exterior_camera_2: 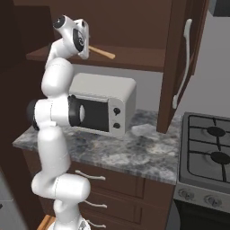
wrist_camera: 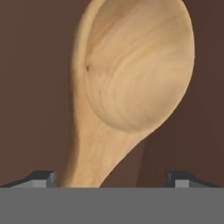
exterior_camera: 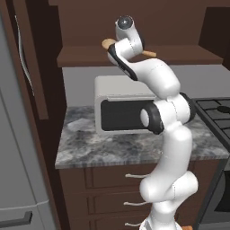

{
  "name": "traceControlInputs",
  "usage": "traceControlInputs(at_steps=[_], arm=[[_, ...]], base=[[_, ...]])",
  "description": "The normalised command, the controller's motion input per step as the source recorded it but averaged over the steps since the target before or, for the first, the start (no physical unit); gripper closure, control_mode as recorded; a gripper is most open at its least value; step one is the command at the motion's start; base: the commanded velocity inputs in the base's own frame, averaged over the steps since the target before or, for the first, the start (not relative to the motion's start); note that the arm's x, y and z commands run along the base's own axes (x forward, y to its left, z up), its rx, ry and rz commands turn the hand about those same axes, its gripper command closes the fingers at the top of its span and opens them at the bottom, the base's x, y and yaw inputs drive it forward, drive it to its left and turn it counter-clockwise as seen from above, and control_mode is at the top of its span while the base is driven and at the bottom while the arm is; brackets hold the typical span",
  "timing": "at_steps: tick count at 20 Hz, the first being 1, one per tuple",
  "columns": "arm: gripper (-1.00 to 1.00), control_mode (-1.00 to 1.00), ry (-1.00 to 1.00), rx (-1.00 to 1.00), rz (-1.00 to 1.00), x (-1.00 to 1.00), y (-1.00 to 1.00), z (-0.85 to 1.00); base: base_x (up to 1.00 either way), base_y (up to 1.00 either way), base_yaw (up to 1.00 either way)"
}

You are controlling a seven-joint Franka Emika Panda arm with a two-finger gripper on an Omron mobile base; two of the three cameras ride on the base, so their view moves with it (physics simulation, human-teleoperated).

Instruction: Organize the utensils by type. Pick up the wooden spoons from the counter and place them in the open cabinet. Then pick up the metallic utensils from the counter and place them in the open drawer.

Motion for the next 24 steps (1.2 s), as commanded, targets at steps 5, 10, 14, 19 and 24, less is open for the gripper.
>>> traceControlInputs(at_steps=[5, 10, 14, 19, 24], arm=[[-1.0, -1.0, 0.0, 0.0, 0.0, 0.57, 0.0, 0.0], [-1.0, -1.0, 0.0, 0.0, 0.02, 0.32, 0.0, 0.0], [-1.0, -1.0, 0.0, 0.0, 0.03, 0.09, 0.0, 0.0], [-1.0, -1.0, 0.0, 0.0, 0.03, -0.01, 0.0, 0.0], [-1.0, -1.0, 0.0, 0.0, 0.02, -0.17, 0.08, -0.01]], base=[[0.0, 0.0, 0.0], [0.0, 0.0, 0.0], [0.0, 0.0, 0.0], [0.0, 0.0, 0.0], [0.0, 0.0, 0.0]])
